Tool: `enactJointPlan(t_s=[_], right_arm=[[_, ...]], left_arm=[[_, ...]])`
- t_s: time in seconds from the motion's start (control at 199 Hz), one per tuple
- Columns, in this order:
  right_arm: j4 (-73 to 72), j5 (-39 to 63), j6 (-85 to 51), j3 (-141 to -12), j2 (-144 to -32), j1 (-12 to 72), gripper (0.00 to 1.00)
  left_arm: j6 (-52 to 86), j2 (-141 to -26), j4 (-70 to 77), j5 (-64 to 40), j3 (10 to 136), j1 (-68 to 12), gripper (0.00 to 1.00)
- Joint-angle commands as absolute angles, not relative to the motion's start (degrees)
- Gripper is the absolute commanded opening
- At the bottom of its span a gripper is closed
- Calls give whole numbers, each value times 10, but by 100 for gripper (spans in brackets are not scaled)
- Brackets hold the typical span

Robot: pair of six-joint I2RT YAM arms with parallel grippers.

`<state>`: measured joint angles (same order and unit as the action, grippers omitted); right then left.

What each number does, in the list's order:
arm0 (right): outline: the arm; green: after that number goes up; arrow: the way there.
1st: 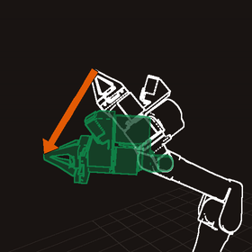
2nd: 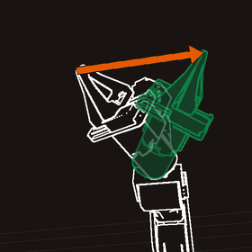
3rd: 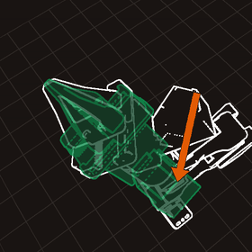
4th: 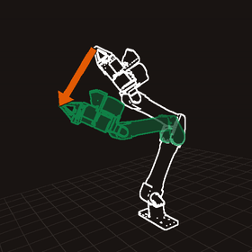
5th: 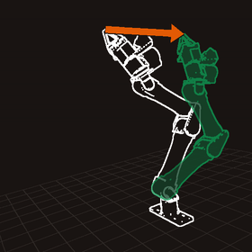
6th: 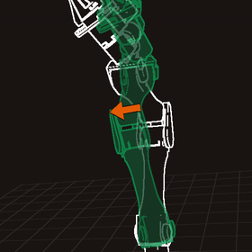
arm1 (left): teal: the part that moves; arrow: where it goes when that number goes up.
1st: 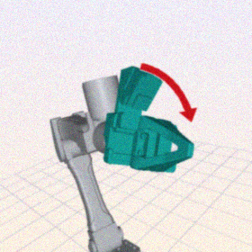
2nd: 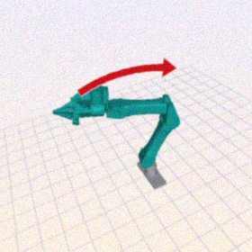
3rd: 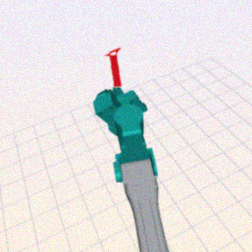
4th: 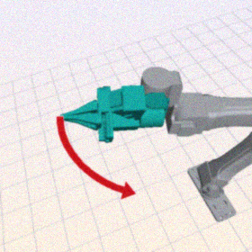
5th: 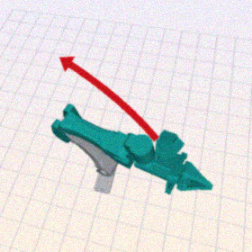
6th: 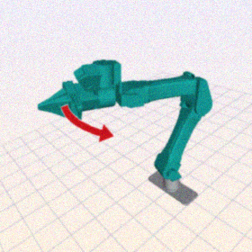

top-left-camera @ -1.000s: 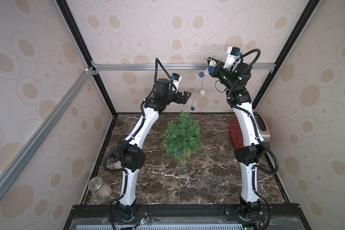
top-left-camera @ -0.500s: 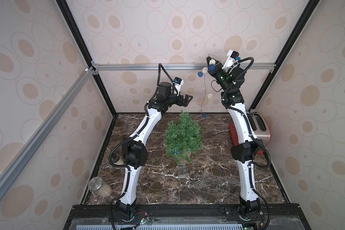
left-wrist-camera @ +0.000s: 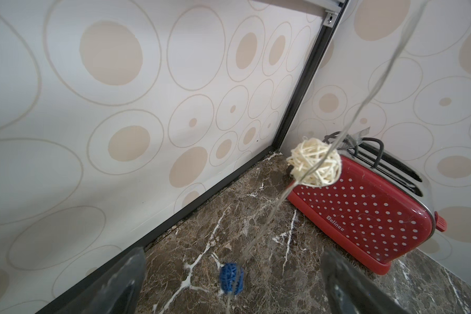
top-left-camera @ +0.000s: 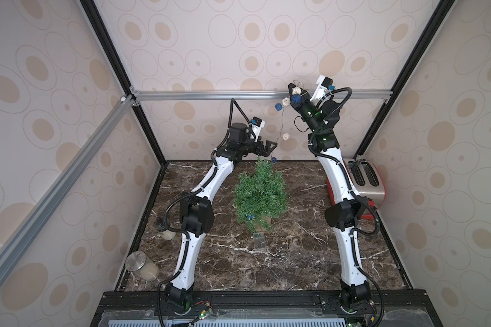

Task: Remove string lights from the small christmas tree
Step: Remove the light string from the Christmas tree.

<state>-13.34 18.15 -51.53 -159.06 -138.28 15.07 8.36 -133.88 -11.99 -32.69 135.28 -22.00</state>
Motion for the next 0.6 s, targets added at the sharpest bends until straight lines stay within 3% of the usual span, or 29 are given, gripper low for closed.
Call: enactJointPlan(t_s=[0.0,0.597], right_arm=[[-171,184,-532,-1595,-1387,157,0],[-179,197,-529,-1594,-1393,192,0]], left_arm=[[87,-1354,-100,-328,1376,-215,99],[122,-1390,-64,-334,1375,-215,99]])
